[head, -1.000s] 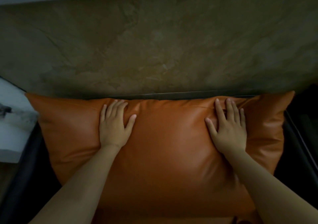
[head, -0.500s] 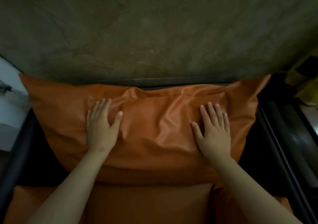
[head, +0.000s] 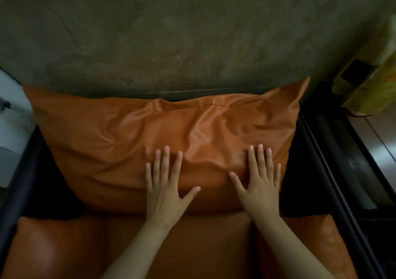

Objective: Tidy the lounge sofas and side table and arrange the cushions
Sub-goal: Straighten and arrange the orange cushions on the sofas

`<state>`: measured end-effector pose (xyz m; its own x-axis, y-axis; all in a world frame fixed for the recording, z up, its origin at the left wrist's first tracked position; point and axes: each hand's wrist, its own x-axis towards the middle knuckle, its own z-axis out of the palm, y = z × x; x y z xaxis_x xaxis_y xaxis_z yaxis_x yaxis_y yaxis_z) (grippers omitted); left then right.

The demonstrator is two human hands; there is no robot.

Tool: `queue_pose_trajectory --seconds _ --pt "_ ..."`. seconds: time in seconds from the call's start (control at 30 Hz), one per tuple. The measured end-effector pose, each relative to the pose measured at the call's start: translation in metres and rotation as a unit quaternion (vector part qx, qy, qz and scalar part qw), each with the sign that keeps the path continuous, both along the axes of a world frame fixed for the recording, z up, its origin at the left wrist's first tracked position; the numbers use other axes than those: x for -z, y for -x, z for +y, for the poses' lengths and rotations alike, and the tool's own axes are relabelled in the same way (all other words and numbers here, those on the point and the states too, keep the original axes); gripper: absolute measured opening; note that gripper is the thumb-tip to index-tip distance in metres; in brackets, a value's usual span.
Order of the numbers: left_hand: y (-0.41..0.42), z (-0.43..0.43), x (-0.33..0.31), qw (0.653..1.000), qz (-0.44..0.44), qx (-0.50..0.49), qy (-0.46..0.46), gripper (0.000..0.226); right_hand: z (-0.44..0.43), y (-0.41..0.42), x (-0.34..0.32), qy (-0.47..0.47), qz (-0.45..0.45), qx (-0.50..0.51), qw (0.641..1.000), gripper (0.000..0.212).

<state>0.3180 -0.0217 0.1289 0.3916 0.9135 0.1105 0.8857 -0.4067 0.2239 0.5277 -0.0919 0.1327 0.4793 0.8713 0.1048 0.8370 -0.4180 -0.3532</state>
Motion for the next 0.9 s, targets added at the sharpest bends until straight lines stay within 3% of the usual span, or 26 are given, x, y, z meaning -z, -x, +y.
queue_pose_trajectory --seconds 0.3,0.5,0.9 --pt "-0.017 0.030 0.015 0.999 0.019 0.010 0.030 0.110 0.028 -0.026 0.010 0.070 0.101 -0.045 0.991 0.101" --pt "-0.043 0.060 0.010 0.999 0.014 -0.020 0.048 0.109 0.070 -0.054 0.012 0.091 0.101 -0.040 0.990 0.104" --pt "-0.036 0.029 0.001 0.998 0.028 -0.031 0.044 0.108 0.037 -0.039 0.001 0.035 0.088 -0.040 0.995 0.102"
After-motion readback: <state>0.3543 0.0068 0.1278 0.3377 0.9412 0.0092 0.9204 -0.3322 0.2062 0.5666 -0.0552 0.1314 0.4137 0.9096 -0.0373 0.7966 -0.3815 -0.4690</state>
